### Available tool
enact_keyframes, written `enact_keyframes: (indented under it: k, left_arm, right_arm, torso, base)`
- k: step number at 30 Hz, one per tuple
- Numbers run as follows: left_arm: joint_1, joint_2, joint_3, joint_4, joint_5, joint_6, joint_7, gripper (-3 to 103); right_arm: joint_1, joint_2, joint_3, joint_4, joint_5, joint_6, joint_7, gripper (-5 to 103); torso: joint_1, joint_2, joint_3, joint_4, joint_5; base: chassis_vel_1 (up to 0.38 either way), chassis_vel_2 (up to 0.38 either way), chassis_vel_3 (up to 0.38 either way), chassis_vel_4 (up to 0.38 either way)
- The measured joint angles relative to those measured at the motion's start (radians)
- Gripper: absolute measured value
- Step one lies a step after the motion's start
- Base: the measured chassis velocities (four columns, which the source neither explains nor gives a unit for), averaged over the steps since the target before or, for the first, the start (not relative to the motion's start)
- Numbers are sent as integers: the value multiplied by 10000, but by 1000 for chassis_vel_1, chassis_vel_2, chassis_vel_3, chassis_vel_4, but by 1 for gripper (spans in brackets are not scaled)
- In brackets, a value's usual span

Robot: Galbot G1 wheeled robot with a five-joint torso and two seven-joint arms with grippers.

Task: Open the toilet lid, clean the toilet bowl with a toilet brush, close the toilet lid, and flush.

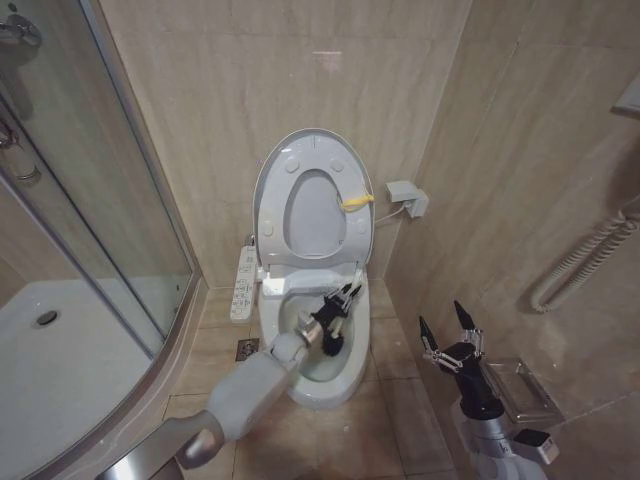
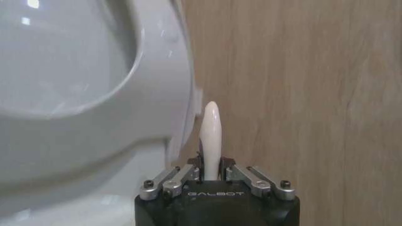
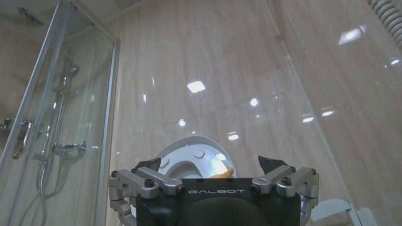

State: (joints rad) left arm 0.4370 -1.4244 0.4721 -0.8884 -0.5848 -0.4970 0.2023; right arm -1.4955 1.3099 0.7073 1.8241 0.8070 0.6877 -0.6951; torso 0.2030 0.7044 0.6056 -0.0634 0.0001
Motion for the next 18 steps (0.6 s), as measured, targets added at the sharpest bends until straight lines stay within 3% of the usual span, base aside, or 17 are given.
enact_keyframes:
  k: [4, 10, 13, 18]
  left_arm:
    - [-89, -34, 13, -372, -32, 81, -126, 19]
    - [-106, -295, -249, -569, 625, -92, -33, 19]
    - [404, -210, -459, -56, 1143, -290, 58, 19]
    - [661, -356, -874, -379, 1385, -278, -49, 19]
  right_arm:
    - [6, 16, 1, -1, -1, 0, -4, 100]
    - [-17, 52, -31, 32, -36, -5, -3, 100]
    - [-92, -64, -181, 40, -27, -6, 4, 100]
    - [-19, -219, -260, -67, 22, -16, 20, 100]
  torso:
    - [0, 0, 0, -1, 0]
    - [-1, 1, -2, -16, -1]
    - [0, 0, 0, 0, 1]
    - [-1, 0, -1, 3, 1]
  base:
    - [0, 0, 0, 0]
    - [0, 0, 0, 0]
    - [0, 0, 0, 0]
    - [0, 0, 0, 0]
